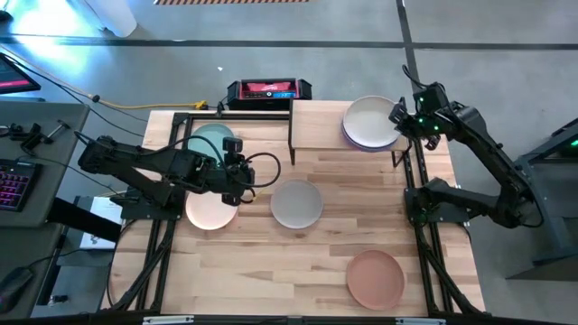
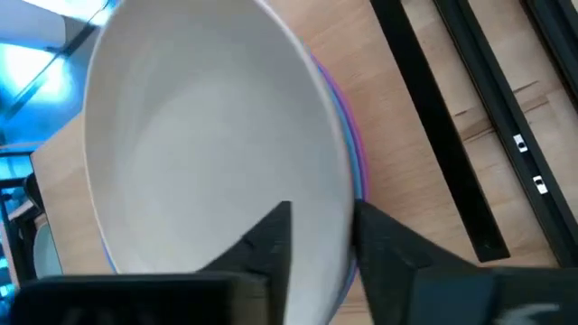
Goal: Place and stack plates onto a shelf
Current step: Stack the light gray plate on top of the blue plate on the shelf
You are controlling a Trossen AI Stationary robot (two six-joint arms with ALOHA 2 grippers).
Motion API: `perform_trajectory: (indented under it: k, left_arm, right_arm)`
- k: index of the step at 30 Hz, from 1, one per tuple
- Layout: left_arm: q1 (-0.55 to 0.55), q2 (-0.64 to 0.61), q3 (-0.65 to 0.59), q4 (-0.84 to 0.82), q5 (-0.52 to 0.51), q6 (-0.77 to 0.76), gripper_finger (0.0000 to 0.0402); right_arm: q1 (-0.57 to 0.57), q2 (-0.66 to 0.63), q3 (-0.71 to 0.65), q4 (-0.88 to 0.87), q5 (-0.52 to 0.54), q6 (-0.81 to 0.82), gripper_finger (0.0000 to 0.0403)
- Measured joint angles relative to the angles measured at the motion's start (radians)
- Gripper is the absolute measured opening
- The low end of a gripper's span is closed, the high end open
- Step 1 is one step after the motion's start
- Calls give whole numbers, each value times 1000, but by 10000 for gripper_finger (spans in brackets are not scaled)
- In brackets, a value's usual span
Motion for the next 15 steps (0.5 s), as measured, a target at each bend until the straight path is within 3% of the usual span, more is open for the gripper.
perform_trajectory:
  k: [7, 15]
  left_arm:
    - [0, 0, 0, 0, 0, 0, 119]
    - [0, 0, 0, 0, 0, 0, 119]
  right_arm:
    - [0, 0, 0, 37, -18, -46, 176]
    - [0, -3, 0, 49, -38, -69, 208]
